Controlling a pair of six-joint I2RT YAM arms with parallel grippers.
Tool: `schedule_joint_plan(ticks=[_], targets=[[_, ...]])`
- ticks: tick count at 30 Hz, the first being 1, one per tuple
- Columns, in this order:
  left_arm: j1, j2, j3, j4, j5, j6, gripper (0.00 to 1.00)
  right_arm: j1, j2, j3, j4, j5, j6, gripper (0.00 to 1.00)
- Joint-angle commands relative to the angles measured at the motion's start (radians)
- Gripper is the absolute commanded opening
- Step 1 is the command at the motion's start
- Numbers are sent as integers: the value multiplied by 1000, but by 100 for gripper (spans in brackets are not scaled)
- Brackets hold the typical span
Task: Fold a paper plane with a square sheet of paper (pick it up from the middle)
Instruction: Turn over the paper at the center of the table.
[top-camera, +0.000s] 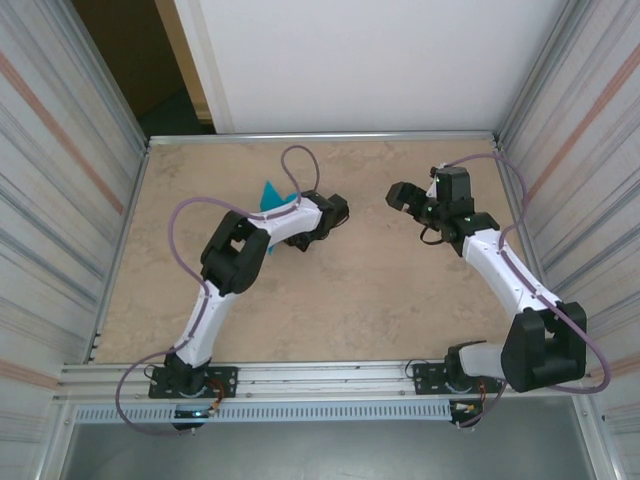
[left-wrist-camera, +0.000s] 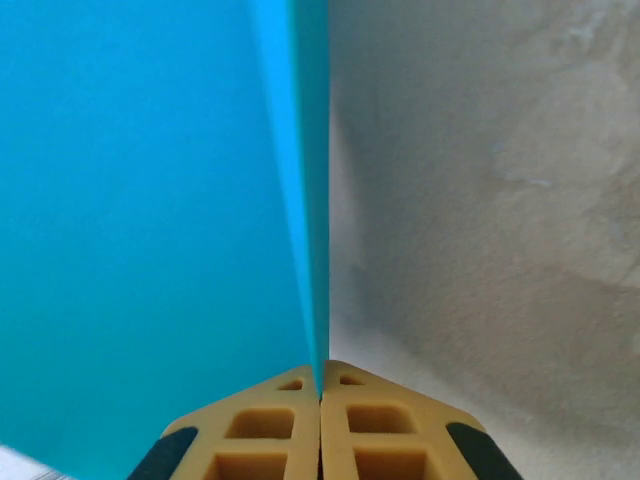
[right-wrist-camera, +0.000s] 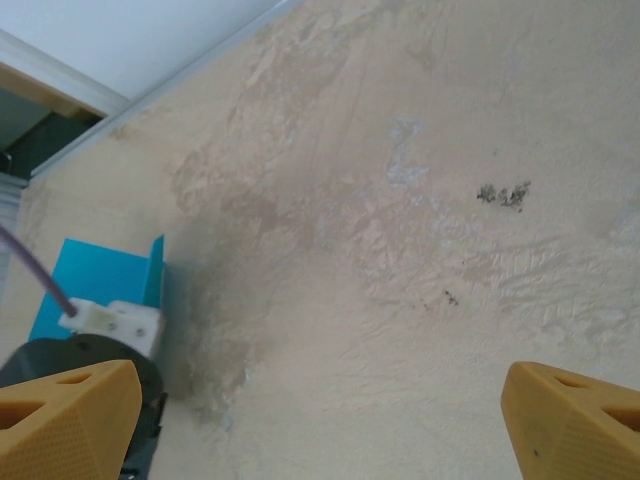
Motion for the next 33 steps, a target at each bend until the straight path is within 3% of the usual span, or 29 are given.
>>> schedule_joint_plan(ticks=[1,11,20,26,30,33], targets=[[-12,15,41,-29,-30,4,8,-4,10,-5,-14,-28,29,92],[-28,63,69,-14,70,1,19,-8,42,0,-6,-64,56,91],[-33,18,77,17,176,-7,26,-8,50,3,4,-80,70,90],[-64,-113,23,129,477,-53,32,-12,51,-4,17,-69,87,90],[-71,-254,-117,302,760,-78,37,-13,64,-4,27,-78,94,90],[-60,-349,-199,379,876,-109,42,-12,78,0,34,-92,102,89]])
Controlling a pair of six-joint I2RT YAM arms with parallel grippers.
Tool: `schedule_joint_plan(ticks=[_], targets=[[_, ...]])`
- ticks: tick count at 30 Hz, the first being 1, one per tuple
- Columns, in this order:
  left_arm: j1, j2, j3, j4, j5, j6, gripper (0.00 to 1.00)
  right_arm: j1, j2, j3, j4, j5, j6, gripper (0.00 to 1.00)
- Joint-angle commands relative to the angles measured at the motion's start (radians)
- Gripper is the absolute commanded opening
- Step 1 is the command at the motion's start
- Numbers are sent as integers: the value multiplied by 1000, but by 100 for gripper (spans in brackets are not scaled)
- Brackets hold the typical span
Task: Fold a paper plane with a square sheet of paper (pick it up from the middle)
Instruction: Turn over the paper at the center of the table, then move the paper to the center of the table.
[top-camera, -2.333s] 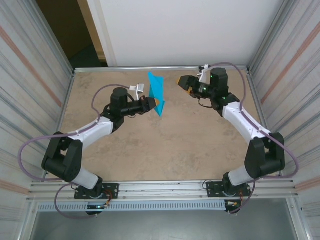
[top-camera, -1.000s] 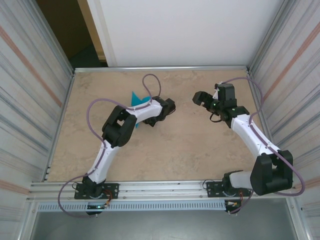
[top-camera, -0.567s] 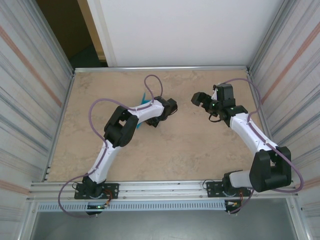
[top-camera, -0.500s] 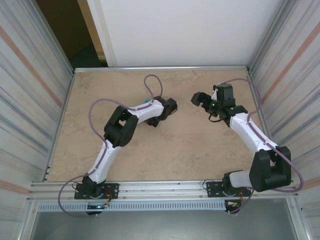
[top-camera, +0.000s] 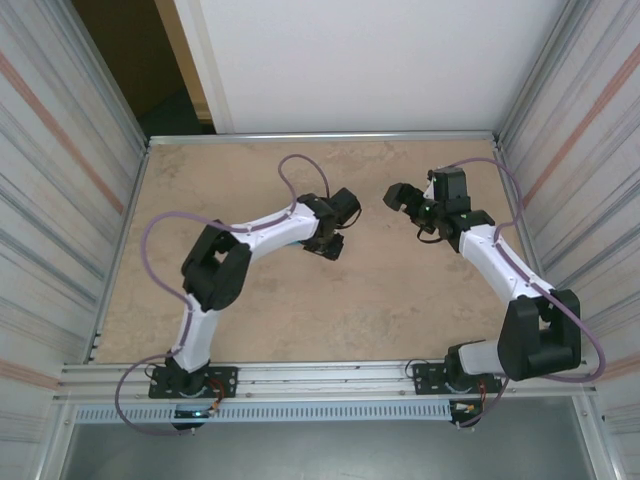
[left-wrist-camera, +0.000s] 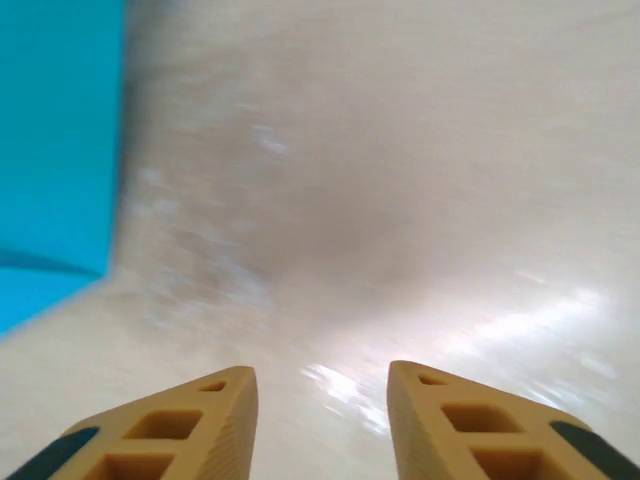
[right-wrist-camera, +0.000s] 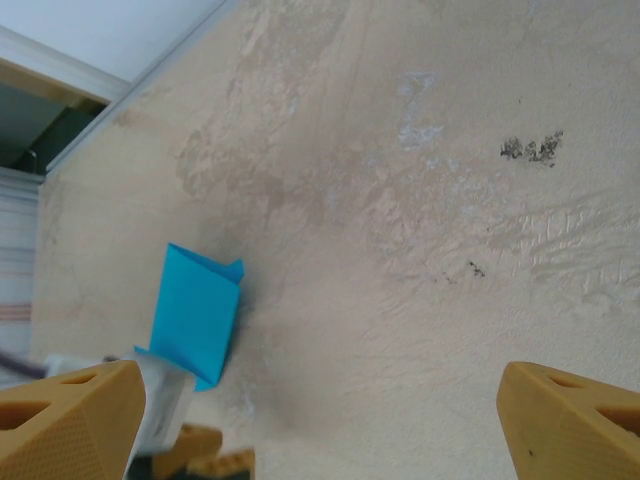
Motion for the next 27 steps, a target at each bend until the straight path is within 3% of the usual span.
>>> schedule_joint_plan(ticks=[1,7,10,13,27], targets=[[31,-128,-71,124,228,-64,44,-7,22,-1,22,-36,26,89],[244,-282,-284,285,355,-139,57,-5,47,-13,58,-95,35,90],[380,-286,-389,419,487,-184,59,6,58,-27,85,-125,37,91],[458,-253,-419,490,548,-231,59,18,69,-26,82,-119,35,92],[486,-127,-336,418,410,-157,59,41,95,-25,89,-130,40,91]])
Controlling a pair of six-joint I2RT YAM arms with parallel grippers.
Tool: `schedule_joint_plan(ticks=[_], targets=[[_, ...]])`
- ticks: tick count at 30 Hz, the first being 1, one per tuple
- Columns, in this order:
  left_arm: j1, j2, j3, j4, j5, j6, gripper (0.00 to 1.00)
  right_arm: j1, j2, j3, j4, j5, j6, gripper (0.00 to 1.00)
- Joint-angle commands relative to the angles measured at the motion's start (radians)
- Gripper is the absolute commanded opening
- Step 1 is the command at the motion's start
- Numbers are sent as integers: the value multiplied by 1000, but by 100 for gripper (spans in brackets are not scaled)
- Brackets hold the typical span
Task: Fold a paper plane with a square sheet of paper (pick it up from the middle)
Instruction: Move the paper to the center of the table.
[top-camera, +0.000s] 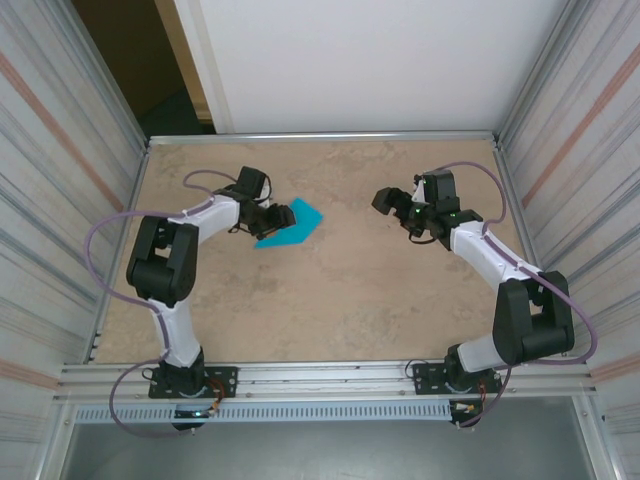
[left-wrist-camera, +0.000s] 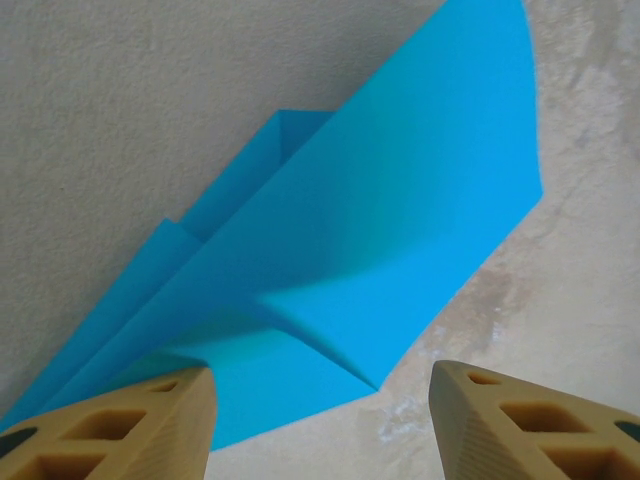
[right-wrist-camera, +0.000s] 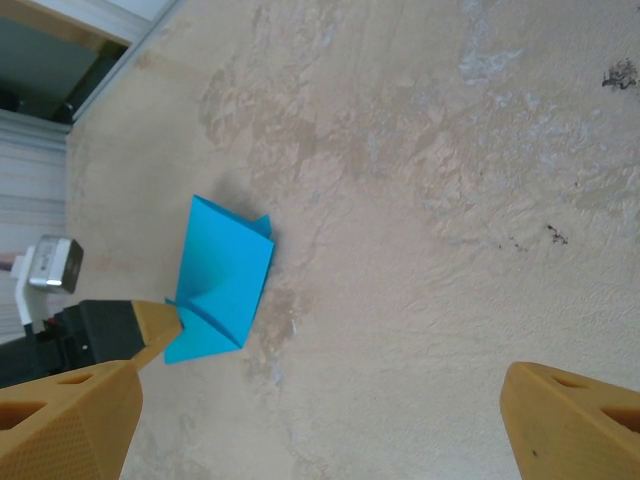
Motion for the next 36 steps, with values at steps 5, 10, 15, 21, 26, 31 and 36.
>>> schedule_joint_plan(ticks=[5,10,15,21,26,31,36], targets=[[20,45,65,-27,-20,59,59,14,18,-10,14,-17,16,91],[25,74,68,-23,-8,59,58,15,25,-13,16,-19,18,91],[25,111,55,-24,34,9,57,21,43,-16,22,-28,25,91],[-33,96,-14,19,78,-112,52,68,73,-31,47,-31,68,90],[-142,63,-75,105,76,-276,48,145,137,-15,67,-29,109,80],[-238,40,-102,183,50,-405,35,222,236,32,53,-34,131,40],[-273,39,-96,197,25,-431,28,264,306,65,21,-38,142,21]])
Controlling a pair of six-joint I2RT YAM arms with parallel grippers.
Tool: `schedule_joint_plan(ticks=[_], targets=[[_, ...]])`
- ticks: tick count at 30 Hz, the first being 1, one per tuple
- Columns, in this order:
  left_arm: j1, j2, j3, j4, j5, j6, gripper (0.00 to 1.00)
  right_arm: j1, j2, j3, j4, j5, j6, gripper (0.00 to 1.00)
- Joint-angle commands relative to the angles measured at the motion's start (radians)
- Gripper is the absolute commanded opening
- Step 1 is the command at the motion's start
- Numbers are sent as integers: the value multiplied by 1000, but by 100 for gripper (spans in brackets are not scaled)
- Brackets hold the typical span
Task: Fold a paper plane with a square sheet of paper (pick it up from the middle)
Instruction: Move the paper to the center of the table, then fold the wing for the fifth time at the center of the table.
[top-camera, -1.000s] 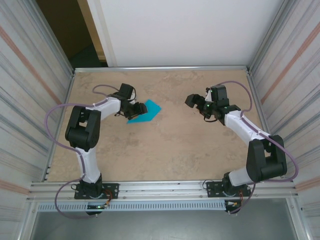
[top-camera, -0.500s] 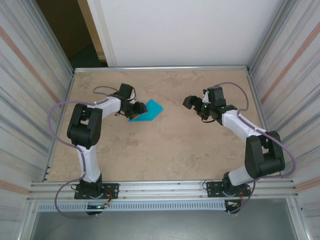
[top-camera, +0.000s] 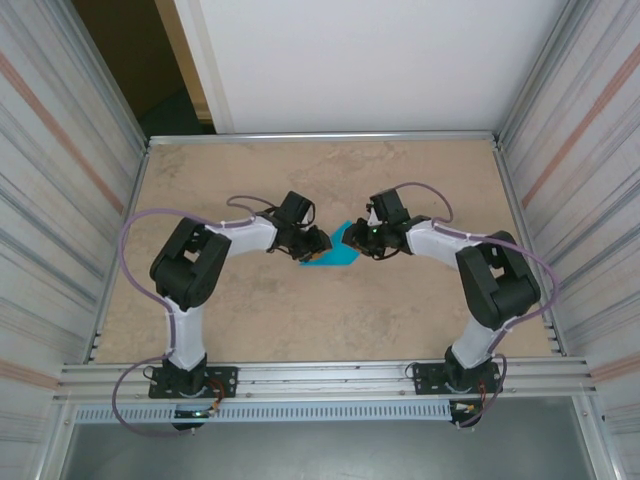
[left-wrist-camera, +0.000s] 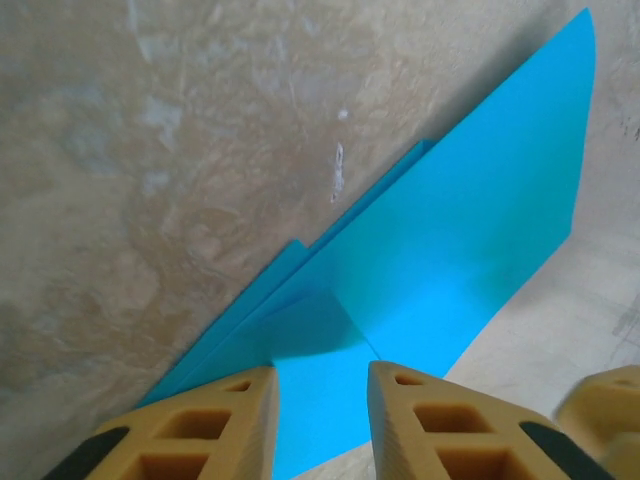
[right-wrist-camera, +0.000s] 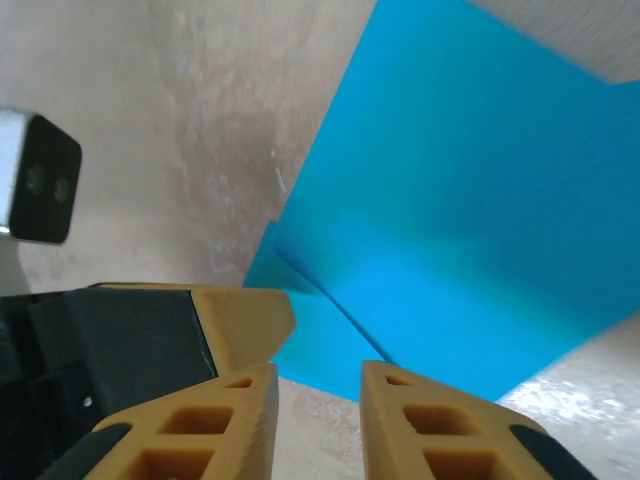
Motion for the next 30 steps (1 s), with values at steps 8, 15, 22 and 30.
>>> schedule_joint_plan(ticks=[8,15,22,30], targets=[[0,-7,-18,2,-6,-63,15,53,126,102,-102,-18,-5,6],[2,-37,4,-24,-5,-32,12,53,177,135,-193,-17,-89,5],[23,-53,29,-71,26,96,18,34,223,175,-358,25,-313,5],[27,-17,50,-76,106,195,18,3,239,209,-382,11,-375,6]])
